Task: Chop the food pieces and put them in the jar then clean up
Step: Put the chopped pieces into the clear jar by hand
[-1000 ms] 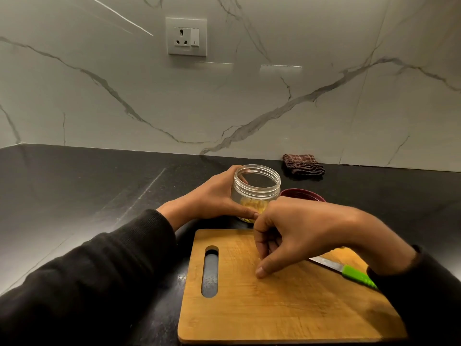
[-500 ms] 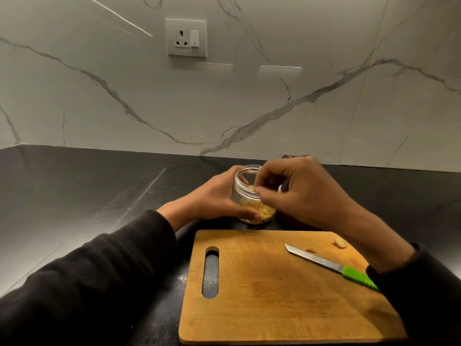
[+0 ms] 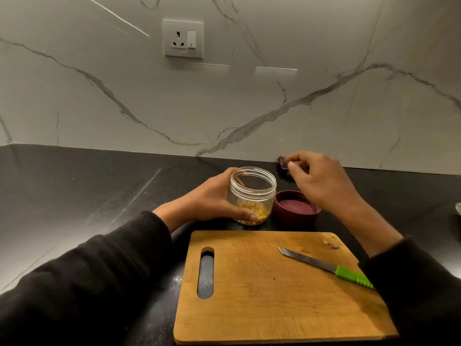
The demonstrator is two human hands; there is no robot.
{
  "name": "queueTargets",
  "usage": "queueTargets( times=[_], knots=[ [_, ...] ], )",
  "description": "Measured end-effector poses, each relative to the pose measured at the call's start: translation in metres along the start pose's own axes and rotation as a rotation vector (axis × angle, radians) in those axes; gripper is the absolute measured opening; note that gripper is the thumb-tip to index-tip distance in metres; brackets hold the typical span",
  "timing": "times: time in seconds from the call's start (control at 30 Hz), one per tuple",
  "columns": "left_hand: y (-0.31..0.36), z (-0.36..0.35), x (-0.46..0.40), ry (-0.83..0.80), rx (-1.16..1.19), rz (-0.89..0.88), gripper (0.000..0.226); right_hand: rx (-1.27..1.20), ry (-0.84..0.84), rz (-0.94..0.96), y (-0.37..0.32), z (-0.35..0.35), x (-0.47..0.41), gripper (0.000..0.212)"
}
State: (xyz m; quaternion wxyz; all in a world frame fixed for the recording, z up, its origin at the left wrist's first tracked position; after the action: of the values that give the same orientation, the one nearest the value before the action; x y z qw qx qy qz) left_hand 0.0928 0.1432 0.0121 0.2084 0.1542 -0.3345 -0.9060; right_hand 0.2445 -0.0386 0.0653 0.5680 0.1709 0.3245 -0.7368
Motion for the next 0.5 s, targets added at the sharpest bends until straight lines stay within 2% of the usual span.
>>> queueTargets(
  times=[0.1,0.2,0.37,0.5],
  knots=[
    [0.000,0.000,0.000,-0.006,-0.001,0.012,0.095,0.112,-0.378,-0.168,0.009,-0.002,0.000,0.068],
    [0.000,0.000,-0.001,-0.018,0.003,0.026,0.097,0.091,-0.568,-0.165,0.011,-0.005,0.002,0.082],
    [0.000,0.000,-0.001,-0.028,-0.002,0.038,0.098,0.052,-0.687,-0.204,0.014,-0.011,0.004,0.100],
    [-0.001,0.000,-0.002,-0.033,0.010,0.045,0.100,0.062,-0.595,-0.229,0.018,-0.011,0.003,0.100]
  ],
)
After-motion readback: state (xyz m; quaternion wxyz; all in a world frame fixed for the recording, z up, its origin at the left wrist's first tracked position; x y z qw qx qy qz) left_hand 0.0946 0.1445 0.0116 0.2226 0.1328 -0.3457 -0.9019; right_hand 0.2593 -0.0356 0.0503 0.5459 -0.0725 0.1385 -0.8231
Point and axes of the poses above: each hand's wrist, its own x-axis away from the middle knuckle, its own z-axis out of the back of the hand, y = z × x, the point moved 1 cm from there along -x, towards the middle knuckle, and after that the axes turned 11 degrees about z, right-handed, at the moved point
